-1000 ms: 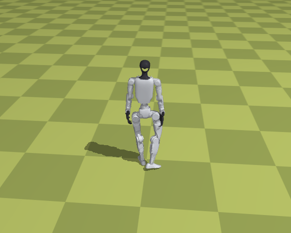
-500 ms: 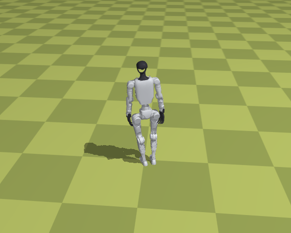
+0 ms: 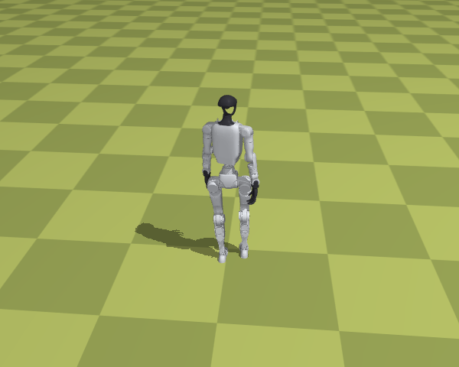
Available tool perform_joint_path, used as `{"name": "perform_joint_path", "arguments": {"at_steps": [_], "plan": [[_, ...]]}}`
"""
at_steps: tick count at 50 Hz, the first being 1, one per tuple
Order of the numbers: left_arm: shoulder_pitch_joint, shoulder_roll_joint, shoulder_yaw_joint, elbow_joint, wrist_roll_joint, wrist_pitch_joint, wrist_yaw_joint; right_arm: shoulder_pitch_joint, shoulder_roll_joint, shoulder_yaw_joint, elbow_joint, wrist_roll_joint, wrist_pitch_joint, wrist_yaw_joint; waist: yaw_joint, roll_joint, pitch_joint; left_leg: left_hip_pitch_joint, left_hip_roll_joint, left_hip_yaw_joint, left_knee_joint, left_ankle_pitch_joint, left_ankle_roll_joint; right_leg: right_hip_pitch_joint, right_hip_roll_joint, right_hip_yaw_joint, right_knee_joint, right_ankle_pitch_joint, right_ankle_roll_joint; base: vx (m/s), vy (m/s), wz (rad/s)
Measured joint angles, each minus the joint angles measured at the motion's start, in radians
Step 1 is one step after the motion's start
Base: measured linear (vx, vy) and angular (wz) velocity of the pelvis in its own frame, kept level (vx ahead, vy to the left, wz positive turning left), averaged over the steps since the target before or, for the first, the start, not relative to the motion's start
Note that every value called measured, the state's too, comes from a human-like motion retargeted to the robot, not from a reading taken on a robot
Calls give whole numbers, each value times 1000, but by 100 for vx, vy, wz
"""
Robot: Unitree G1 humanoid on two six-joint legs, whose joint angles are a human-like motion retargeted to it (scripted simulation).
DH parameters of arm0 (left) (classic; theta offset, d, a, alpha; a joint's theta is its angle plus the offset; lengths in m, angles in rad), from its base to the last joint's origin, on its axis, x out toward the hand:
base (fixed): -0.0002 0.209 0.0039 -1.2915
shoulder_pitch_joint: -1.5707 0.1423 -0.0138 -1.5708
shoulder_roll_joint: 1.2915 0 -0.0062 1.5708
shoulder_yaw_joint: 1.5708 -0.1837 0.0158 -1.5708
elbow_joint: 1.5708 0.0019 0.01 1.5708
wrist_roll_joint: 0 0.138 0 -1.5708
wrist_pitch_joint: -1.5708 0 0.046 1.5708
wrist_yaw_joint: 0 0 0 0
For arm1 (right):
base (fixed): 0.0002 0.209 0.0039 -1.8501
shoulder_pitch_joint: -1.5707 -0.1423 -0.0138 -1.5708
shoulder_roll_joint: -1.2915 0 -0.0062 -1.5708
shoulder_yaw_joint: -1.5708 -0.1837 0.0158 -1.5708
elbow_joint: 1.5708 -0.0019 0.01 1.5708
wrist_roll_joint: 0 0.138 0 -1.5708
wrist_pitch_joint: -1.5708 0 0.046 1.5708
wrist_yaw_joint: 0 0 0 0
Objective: In place motions
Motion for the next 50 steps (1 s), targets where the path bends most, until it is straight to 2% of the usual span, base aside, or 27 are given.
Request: {"name": "perform_joint_path", "arguments": {"at_steps": [3, 7, 9, 12, 15, 20, 23, 25, 27, 30, 37, 45, 47, 50], "plan": [[-2, 5, -21, -6, 14, -1, 9, 0, 4, 2, -13, -16, -6, 20, -16, 16, -7, -4, 44, 143, 13, -38, -1, -38, 8, 9, -1, -42, -21, -22, 8, -249], [-3, 8, -8, -10, 5, -3, 7, -19, 3, 24, -40, -26, -10, 21, -41, 45, 7, 16, 123, 383, 9, -89, -22, -68, -24, -142, -3, -112, -64, -31, 13, -328], [-2, 15, 2, -9, 2, -2, 4, -32, 1, 38, -50, -14, -15, 23, -46, 56, 10, 40, 158, 527, -6, -111, -45, -59, -77, -337, -1, -152, -71, -31, 17, -383], [3, 30, 20, -1, 16, 1, 7, -53, -2, 51, -52, 11, -17, 31, -29, 66, 6, 87, 192, 767, -39, -135, -83, -24, -157, -642, 19, -204, -50, -26, 20, -411], [7, 41, 38, 13, 32, 5, 16, -69, -3, 45, -41, 37, -9, 23, -24, 77, 1, 123, 207, 937, -63, -147, -117, 50, -189, -962, 5, -230, -44, -19, 19, -351], [23, 49, 83, 20, 42, 6, 27, -79, -3, 28, -1, 83, 1, 8, -4, 49, -11, 185, 177, 1134, -96, -154, -159, 125, -194, -1145, -76, -147, -30, -9, 12, -294], [30, 52, 106, 22, 45, 7, 31, -75, 0, 12, 30, 96, 7, 0, -13, 28, -13, 221, 149, 1210, -116, -153, -189, 138, -172, -1176, -127, -30, -45, -8, 7, -201], [21, 55, 107, 27, 45, 8, 33, -73, 2, -2, 48, 106, 10, -7, -40, 17, 2, 241, 136, 1231, -116, -156, -202, 133, -173, -1113, -144, 70, -38, -12, 11, -95], [-4, 60, 88, 41, 42, 11, 30, -68, 1, -19, 72, 120, 12, -16, -98, 31, 21, 245, 150, 1223, -109, -156, -204, 137, -169, -1119, -157, 97, -48, -10, 12, 16], [-64, 59, 47, 71, 50, 20, 32, -48, -4, -48, 125, 147, 23, -27, -167, 67, 37, 238, 176, 1195, -100, -157, -209, 148, -151, -1160, -158, 79, -47, -4, 15, 55], [-157, -23, -22, 31, 23, 2, 20, -10, -12, -111, 248, 189, 65, -39, -165, 133, 28, 227, 209, 1152, -113, -138, -227, 164, -135, -1211, -141, 39, -23, 3, 14, 36], [-136, -31, -44, 8, 20, -4, 3, -38, 8, -95, 163, 104, 64, -16, -160, 181, 14, 257, 245, 1195, -82, -89, -247, 174, -134, -1188, -127, -21, -13, 4, 15, 9], [-110, -14, -34, 22, 35, -2, 5, -55, 18, -87, 126, 82, 68, -10, -322, 185, 19, 200, 298, 996, 21, -60, -211, 177, -94, -1335, -202, -22, -62, 10, 6, 288], [-43, 11, 17, 37, 56, 0, 17, -87, 30, -60, 83, 53, 77, -22, -413, 152, -7, 99, 384, 822, 258, -6, -121, 208, -134, -1384, -228, -22, -53, 10, -3, 15]]}}
